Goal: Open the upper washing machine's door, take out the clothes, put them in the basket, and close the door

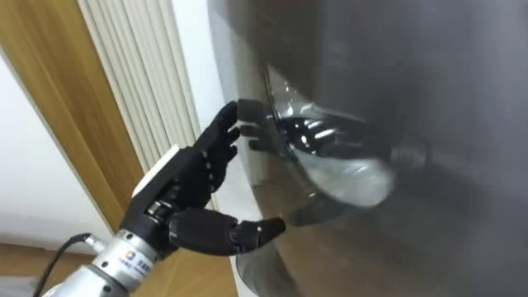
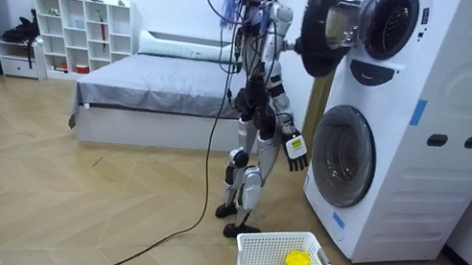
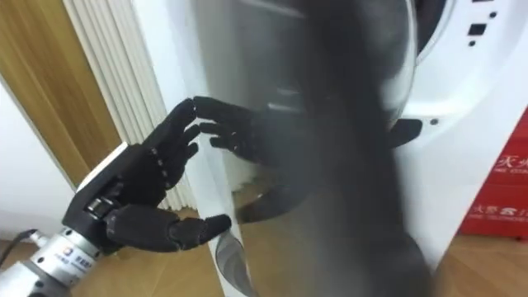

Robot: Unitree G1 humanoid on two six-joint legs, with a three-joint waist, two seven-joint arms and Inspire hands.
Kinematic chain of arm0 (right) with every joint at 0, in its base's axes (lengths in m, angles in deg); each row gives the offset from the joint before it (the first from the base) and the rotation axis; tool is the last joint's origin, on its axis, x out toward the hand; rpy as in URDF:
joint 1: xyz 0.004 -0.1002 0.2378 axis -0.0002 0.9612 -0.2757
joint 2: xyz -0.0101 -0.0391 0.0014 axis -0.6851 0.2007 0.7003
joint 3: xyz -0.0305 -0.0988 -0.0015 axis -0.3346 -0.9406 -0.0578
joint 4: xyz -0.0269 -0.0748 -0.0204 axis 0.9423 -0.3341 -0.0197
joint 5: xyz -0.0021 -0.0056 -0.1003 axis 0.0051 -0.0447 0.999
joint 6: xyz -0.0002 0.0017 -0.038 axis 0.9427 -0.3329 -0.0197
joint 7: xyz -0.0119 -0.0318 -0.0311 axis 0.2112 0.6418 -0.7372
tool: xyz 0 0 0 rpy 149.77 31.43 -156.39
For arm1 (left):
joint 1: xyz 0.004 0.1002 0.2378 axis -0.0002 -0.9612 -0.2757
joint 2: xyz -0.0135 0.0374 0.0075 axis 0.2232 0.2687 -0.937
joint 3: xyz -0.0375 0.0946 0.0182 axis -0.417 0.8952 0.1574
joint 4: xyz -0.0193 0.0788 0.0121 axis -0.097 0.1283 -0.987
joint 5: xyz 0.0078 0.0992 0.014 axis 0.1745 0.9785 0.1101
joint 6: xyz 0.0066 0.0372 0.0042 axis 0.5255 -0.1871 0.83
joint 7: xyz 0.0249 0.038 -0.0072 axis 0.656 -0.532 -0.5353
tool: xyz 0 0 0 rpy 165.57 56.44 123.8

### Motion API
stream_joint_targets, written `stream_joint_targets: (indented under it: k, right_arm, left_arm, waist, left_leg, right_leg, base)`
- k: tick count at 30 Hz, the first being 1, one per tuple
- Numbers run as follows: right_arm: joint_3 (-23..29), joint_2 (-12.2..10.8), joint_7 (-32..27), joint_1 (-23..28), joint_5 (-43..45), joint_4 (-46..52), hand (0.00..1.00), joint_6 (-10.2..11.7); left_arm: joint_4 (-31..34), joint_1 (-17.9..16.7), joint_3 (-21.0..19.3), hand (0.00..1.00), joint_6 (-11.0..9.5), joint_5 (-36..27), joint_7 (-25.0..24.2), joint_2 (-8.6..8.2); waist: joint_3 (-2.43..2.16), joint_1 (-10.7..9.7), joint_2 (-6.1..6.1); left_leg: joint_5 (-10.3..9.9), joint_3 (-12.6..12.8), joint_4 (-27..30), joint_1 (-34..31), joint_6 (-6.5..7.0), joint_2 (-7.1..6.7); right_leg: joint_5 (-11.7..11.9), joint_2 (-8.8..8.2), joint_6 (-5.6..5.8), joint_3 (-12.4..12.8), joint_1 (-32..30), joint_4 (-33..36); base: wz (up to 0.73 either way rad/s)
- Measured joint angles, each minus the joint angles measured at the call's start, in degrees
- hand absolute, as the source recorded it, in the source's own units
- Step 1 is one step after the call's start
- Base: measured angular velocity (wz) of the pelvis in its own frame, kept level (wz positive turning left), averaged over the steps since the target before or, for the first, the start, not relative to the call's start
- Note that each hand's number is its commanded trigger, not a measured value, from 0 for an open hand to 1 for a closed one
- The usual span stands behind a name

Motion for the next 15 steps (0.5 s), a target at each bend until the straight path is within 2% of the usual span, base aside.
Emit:
stream_joint_targets:
  k: [1,4,5,7,8,10,12,14,15]
  right_arm:
    - [-0.42,0.08,-0.17,-0.22,-0.05,-0.29,0.0,0.01]
    - [-3.12,0.08,-1.13,-1.12,-0.34,-0.61,0.0,0.14]
    - [-3.53,0.08,-1.14,-1.34,-0.24,-0.63,0.0,0.14]
    - [-4.42,-0.02,-1.01,-2.12,0.69,-0.65,0.0,0.2]
    - [-4.41,-0.04,-1.02,-2.2,0.9,-0.64,0.0,0.22]
    - [-4.35,-0.28,-0.8,-2.39,1.44,-0.75,0.0,0.6]
    - [-4.35,-0.64,-0.69,-2.54,1.93,-0.98,0.0,0.73]
    - [-4.35,-0.8,-0.69,-2.56,1.94,-1.22,0.0,0.72]
    - [-4.35,-0.83,-0.68,-2.51,2.03,-1.27,0.0,0.66]
  left_arm:
    - [-0.45,0.0,0.45,0.0,-0.62,0.06,0.16,-0.35]
    - [-3.08,0.45,4.13,0.0,-4.65,0.2,2.59,-2.44]
    - [-3.62,0.67,4.45,0.0,-5.24,0.2,2.89,-2.69]
    - [-6.27,1.47,5.99,0.0,-8.17,0.19,4.36,-3.07]
    - [-7.14,1.86,6.33,0.0,-8.93,0.19,4.76,-3.23]
    - [-11.22,4.05,7.74,0.0,-11.58,0.21,5.94,-3.34]
    - [-14.97,6.0,8.52,0.0,-13.68,0.4,6.71,-3.47]
    - [-18.17,8.12,9.48,0.0,-14.45,0.41,7.89,-3.68]
    - [-20.21,9.0,10.04,0.0,-14.92,0.67,8.48,-3.98]
  waist:
    - [0.01,0.0,-0.02]
    - [0.28,-0.08,-0.46]
    - [0.31,-0.13,-0.53]
    - [0.45,-1.33,-0.75]
    - [0.46,-1.53,-0.8]
    - [0.81,-2.02,-1.42]
    - [0.93,-2.32,-2.05]
    - [0.98,-2.57,-2.58]
    - [0.86,-2.6,-2.77]
  left_leg:
    - [0.0,0.0,0.01,0.01,-0.01,0.01]
    - [-0.05,0.37,-0.36,0.29,-0.11,0.0]
    - [-0.06,0.55,-0.45,0.28,-0.12,0.0]
    - [-0.07,0.86,-0.93,0.39,-0.12,-0.06]
    - [-0.07,0.88,-0.93,0.47,-0.11,-0.1]
    - [-0.08,1.3,-1.25,0.81,-0.09,-0.11]
    - [-0.14,1.82,-1.28,0.83,-0.17,0.03]
    - [-0.32,2.22,-1.49,0.8,-0.25,0.16]
    - [-0.38,2.51,-1.55,0.82,-0.31,0.24]
  right_leg:
    - [-0.03,0.01,-0.01,-0.03,0.01,-0.03]
    - [-0.22,0.08,0.04,0.11,-0.05,-0.05]
    - [-0.23,0.1,0.06,0.36,-0.16,-0.06]
    - [-0.28,0.22,0.14,0.83,-0.34,-0.07]
    - [-0.28,0.22,0.16,0.81,-0.32,-0.06]
    - [-0.29,0.25,0.18,1.02,-0.38,0.15]
    - [-0.24,0.37,0.1,1.02,-0.55,0.16]
    - [-0.17,0.53,0.05,1.12,-0.62,0.13]
    - [0.0,0.72,0.04,1.68,-0.65,0.06]
  base:
    - [0.0]
    - [-0.05]
    - [-0.14]
    - [-0.08]
    - [0.0]
    - [-0.09]
    - [-0.13]
    - [-0.13]
    - [-0.12]
